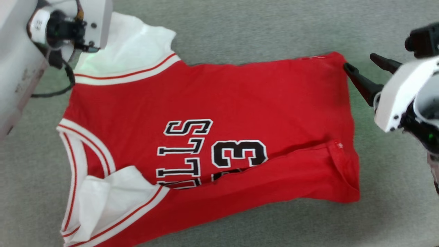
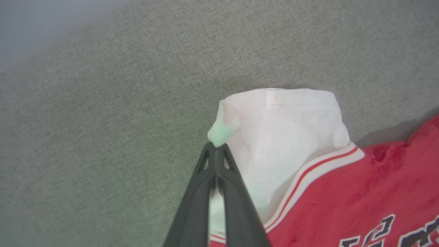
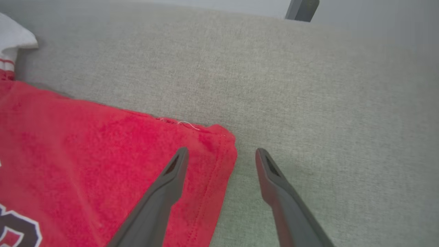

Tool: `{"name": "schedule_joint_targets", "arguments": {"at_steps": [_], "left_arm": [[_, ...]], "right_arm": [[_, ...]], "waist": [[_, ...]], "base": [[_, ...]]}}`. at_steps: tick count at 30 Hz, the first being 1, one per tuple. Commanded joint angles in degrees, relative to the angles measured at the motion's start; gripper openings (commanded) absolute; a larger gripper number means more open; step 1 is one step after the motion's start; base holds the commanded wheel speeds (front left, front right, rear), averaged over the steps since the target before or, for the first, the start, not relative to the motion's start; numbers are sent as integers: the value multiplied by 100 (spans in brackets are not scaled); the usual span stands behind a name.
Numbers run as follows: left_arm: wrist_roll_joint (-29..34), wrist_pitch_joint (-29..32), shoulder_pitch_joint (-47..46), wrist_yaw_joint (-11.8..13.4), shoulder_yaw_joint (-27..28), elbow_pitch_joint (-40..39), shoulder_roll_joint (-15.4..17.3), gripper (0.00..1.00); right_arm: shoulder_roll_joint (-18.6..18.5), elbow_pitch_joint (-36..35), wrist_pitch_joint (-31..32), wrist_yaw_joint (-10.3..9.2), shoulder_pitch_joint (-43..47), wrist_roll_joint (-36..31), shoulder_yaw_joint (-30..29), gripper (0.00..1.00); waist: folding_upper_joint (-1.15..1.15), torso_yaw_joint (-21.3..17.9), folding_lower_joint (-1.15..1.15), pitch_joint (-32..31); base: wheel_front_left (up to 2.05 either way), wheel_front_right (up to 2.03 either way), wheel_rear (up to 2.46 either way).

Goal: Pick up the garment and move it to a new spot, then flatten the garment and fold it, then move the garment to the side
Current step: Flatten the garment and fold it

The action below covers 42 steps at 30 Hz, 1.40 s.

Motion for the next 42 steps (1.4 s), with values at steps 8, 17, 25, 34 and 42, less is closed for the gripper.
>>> {"name": "schedule_joint_targets", "arguments": {"at_steps": [8,17,25,34,42], "left_arm": [[56,-244,-236,-231,34,376,-294,0],[73,-414,-307,-427,37,789,-492,0],[25,-634,-340,-587,93,1056,-600,0],[-67,-761,-184,-801,119,1041,-573,0],[-240,-700,228,-784,155,335,-166,0]], "right_arm": [[82,1453,775,-10,-1002,385,535,100],[266,2610,1563,-6,-1405,749,1216,0],[29,2749,1320,-8,-1745,1021,1353,0],[-492,2384,770,-8,-1539,1294,1684,0],[-1179,1681,628,-8,-938,1634,1906,0]], "waist": [[0,278,0,231],[0,322,0,263],[0,400,0,171],[0,684,0,-351],[0,997,0,-913]], "base": [[0,0,0],[0,0,0],[0,0,0],[0,0,0],[0,0,0]]}}
